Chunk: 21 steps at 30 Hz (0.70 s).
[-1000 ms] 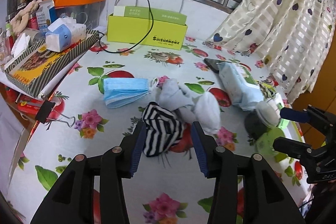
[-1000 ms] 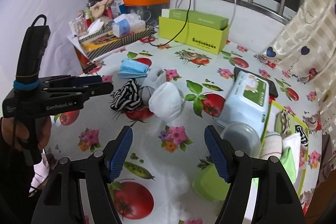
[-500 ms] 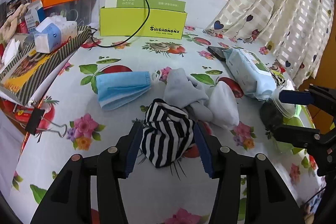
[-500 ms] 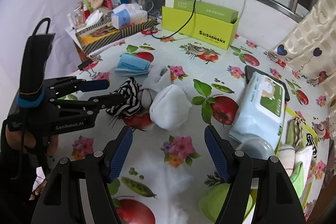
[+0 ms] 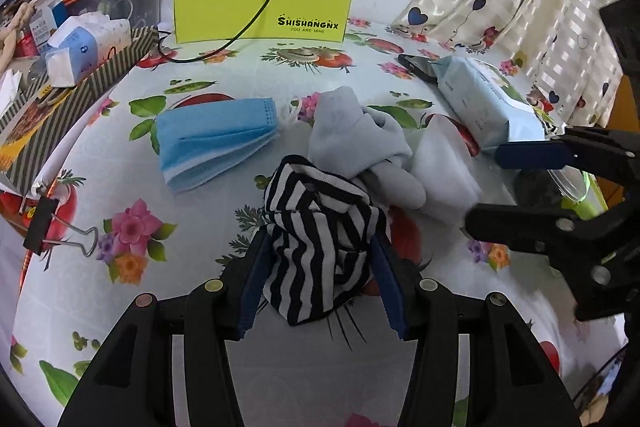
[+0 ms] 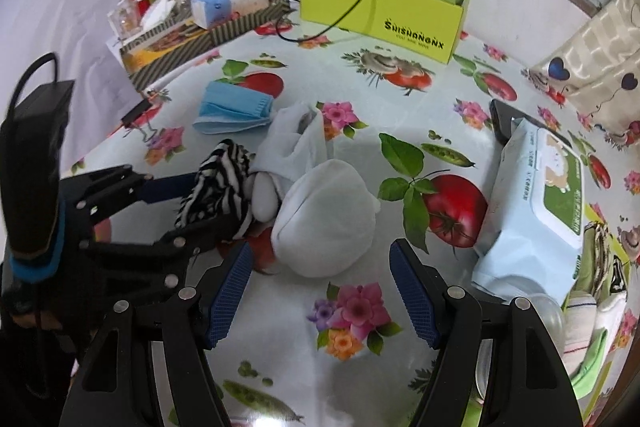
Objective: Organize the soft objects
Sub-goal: 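Grasp the white sock with the right tool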
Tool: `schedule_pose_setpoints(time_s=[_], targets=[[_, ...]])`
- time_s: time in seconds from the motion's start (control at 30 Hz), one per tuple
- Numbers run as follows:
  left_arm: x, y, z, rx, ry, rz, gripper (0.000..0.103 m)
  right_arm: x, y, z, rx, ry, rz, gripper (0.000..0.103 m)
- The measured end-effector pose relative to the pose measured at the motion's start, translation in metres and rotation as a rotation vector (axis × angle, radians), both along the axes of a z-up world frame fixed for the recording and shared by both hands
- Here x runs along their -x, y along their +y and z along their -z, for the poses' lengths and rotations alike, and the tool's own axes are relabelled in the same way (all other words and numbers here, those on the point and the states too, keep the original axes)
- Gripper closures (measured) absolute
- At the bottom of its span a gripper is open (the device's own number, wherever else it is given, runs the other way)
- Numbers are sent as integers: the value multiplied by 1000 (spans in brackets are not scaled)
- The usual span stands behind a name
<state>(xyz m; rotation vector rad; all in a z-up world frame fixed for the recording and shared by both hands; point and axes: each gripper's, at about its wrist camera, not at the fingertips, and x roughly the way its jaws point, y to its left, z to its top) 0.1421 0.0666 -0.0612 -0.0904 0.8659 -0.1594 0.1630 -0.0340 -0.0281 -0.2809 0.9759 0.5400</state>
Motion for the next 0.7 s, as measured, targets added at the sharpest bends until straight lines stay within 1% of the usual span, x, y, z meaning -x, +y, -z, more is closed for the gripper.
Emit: schedule_pose_setpoints(time_s=[0.17,0.23,0.27,0.3,0.33,0.37,0.4,0.43,0.5,0.6,0.7], targets=[[-1,1,1,6,4,2,51,-14,6,7,0,34,33,32],[-1,1,0,11,4,1,51,-17,5,9,-2,43,48,45],[-1,2,0,11,4,0,51,-19,5,11,-5,49,47,57],[0,1,0,9,4,-3,51,-20,5,12,-1,53,48,60],[0,1,0,6,3,-5,55,-20,5,13,-1,52,47,61],[1,1,0,-5,2,-14,60,-19,5,13,-3,47,42,67],[1,1,0,-10,2,-20,70,-18,5,12,-2,40,40,71],[2,1,0,-8,3,-24,77,-17,5,11,-3,36,41,72],[3,3,1,9,4,-24,83,-15,3,10,-9,30,40,75],[7,3,0,19,1,-35,87,-10,-2,5,-25,14,46,75],[12,4,-4,34,-6,-44,89,-2,-7,-2,-40,-9,42,75]])
